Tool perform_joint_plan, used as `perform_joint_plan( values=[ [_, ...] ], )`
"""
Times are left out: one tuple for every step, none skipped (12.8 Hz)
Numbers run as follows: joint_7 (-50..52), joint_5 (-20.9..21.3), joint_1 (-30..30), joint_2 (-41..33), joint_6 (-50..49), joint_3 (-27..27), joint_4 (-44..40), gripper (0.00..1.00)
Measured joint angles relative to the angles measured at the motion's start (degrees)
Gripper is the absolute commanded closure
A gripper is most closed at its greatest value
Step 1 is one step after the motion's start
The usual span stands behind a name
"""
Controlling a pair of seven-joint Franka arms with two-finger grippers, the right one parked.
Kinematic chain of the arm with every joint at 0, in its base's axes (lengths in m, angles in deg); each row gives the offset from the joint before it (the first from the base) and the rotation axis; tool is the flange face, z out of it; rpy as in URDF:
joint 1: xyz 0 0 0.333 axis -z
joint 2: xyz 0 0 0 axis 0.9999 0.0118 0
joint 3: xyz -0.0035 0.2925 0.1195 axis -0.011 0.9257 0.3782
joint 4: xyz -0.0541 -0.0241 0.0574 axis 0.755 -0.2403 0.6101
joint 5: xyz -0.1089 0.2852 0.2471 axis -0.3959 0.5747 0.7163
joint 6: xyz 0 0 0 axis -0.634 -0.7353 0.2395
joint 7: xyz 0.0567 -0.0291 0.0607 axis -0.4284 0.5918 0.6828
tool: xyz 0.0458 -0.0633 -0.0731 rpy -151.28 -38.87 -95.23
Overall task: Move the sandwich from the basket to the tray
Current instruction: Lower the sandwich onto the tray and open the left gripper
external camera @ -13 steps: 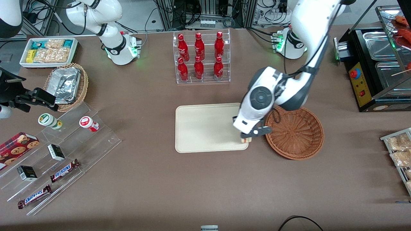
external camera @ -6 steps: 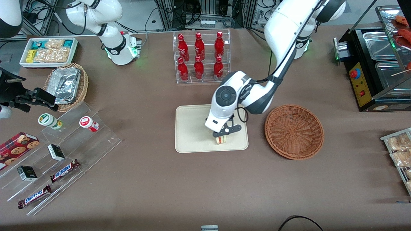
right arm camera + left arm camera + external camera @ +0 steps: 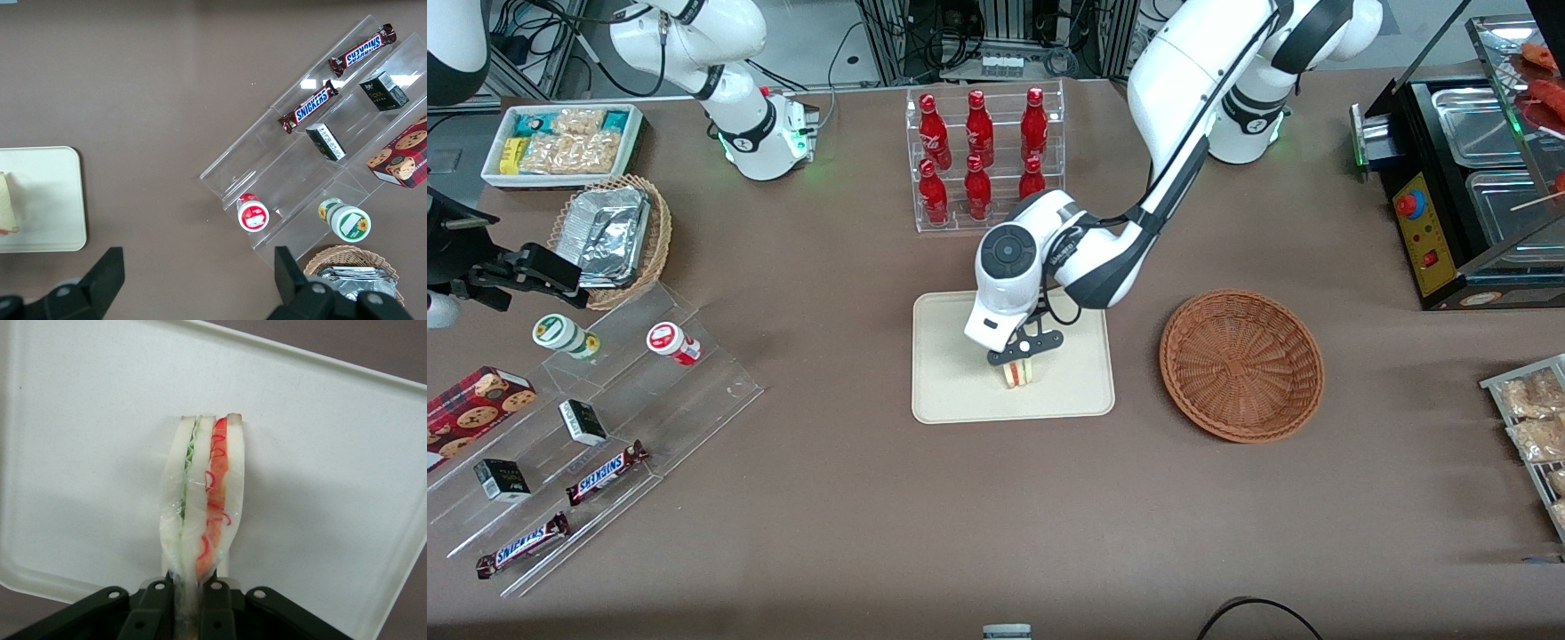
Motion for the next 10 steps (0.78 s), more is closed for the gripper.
perform_joint_plan(
  values=[
    [0.8,0.8,0.3,0.2,0.0,0.0,0.0,0.91],
    [1.0,1.0,0.4,0.4,0.1,0.0,0.0,0.66],
    [1.0,1.1,0.4,0.7,0.4,0.0,-0.1,0.01],
    [1.2,1.1,0.4,0.9,0.7,0.1,-0.1,0.0],
    [1.5,1.1,0.4,1.0,0.8,0.1,-0.2,0.0],
    [1.7,1.1,0.4,1.0,0.8,0.2,-0.2,0.0],
    [1.8,1.1,0.4,1.0,0.9,0.2,-0.3,0.0],
    [1.8,1.1,0.4,0.9,0.9,0.3,-0.7,0.0],
    [1.8,1.2,0.4,0.8,0.9,0.4,-1.3,0.0],
    [1.8,1.2,0.4,0.1,0.2,0.5,-2.0,0.0]
  ],
)
